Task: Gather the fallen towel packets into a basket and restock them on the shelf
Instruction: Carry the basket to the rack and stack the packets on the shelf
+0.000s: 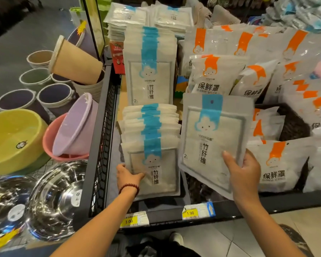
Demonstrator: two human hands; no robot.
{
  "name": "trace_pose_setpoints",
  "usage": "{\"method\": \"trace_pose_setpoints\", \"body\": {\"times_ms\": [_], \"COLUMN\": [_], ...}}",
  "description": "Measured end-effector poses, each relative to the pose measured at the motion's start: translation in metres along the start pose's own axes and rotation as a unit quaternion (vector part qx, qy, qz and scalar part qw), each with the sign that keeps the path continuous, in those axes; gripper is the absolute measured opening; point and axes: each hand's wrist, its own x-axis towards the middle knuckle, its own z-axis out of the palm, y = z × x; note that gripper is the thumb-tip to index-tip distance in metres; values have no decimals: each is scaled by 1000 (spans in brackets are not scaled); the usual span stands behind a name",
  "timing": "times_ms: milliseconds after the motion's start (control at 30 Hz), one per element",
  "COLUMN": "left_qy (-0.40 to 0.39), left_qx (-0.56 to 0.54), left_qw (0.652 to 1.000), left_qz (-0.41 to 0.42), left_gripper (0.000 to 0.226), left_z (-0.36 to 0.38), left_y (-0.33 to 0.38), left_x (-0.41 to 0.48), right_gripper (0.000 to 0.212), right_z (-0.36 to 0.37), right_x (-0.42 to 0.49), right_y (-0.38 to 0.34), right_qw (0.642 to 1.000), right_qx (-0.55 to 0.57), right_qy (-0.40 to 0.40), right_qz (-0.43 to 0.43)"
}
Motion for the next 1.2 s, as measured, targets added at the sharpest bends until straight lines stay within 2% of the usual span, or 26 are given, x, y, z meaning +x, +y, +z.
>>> {"method": "trace_pose_setpoints", "body": {"times_ms": [67, 133, 200, 300, 367, 467, 567, 633, 700, 767, 833, 1033, 1200], "left_qy": [-19, -6, 38, 110, 110, 45, 49, 75, 87, 93, 97, 102, 76], "left_qx": [-2, 0, 34, 139, 207, 230, 231, 240, 241, 238, 240, 244, 219], "left_qw": [1000, 998, 988, 957, 951, 967, 969, 965, 963, 963, 962, 960, 969], "left_qz": [20, 68, 145, 229, 201, 97, 75, 77, 79, 80, 83, 88, 82], "left_gripper": [76, 72, 68, 64, 66, 70, 53, 43, 38, 36, 33, 28, 39], "left_z": [-12, -29, -52, -86, -104, -115, -113, -112, -111, -111, -110, -108, -113], "left_y": [4, 11, 18, 16, 5, -14, -21, -20, -21, -23, -25, -28, -26], "left_x": [2, 2, 1, 2, 4, 5, 4, 5, 4, 4, 5, 8, 11], "right_gripper": [25, 34, 36, 33, 31, 31, 31, 25, 5, 28, 31, 45, 25], "right_z": [-8, -7, 5, 36, 60, 88, 108, 115, 118, 117, 116, 118, 113], "right_x": [0, 0, 1, -4, -12, -24, -30, -34, -38, -38, -36, -33, -30], "right_y": [-7, -12, -12, 2, 18, 43, 69, 80, 88, 94, 97, 98, 83], "right_qw": [998, 992, 984, 978, 971, 956, 950, 949, 946, 929, 908, 885, 859], "right_qx": [55, 120, 162, 125, 75, 72, 65, 15, -98, -213, -274, -347, -359], "right_qy": [14, -6, -64, -166, -222, -253, -213, -173, -172, -201, -236, -262, -315], "right_qz": [-28, -46, -25, 27, 56, 132, 218, 263, 258, 226, 211, 166, 182]}}
